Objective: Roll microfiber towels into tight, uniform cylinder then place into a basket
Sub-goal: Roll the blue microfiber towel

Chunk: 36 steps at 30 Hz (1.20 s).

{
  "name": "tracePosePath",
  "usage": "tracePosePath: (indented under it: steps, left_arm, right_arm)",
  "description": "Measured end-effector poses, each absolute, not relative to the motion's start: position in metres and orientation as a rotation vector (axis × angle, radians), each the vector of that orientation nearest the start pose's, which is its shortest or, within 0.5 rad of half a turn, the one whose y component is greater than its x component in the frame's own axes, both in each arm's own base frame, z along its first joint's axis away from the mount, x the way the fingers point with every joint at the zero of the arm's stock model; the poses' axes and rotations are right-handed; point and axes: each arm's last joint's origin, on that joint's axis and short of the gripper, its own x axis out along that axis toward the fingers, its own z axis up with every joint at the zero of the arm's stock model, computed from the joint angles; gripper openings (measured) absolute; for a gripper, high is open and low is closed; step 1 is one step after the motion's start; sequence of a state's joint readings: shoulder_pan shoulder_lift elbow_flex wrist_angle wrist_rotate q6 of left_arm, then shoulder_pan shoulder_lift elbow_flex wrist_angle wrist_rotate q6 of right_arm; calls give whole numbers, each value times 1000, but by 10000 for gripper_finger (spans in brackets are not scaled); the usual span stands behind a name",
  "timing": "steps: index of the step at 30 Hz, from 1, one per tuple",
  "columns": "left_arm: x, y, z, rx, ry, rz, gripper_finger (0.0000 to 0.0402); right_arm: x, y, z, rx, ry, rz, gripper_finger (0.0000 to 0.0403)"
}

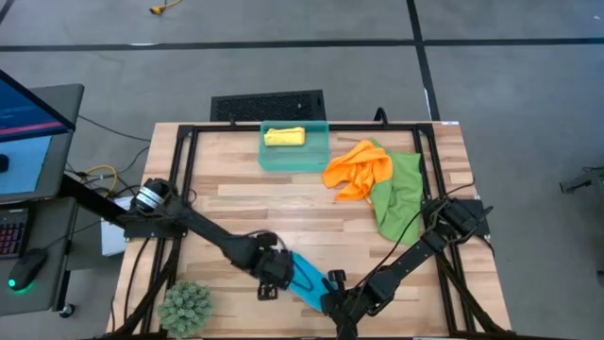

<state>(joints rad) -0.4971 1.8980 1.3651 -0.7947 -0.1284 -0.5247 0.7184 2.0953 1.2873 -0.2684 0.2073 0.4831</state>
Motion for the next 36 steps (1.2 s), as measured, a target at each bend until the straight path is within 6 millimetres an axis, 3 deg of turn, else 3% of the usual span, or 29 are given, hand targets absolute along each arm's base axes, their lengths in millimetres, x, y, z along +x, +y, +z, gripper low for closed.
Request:
tracePosePath:
  steps: [7, 12, 22, 36]
  left_arm:
    - [299, -228, 189, 270, 1116, -49, 128]
    - [287, -246, 181, 409, 962, -52, 127]
    - [290, -224, 145, 342, 934, -46, 127]
    - [299, -205, 138, 316, 943, -6, 127]
  right_arm:
    - [313, 266, 112, -37, 1044, 205, 13]
    - [313, 266, 112, -28, 1043, 201, 14]
    - [313, 266, 112, -25, 1042, 200, 18]
    - [313, 266, 112, -20, 1049, 208, 14]
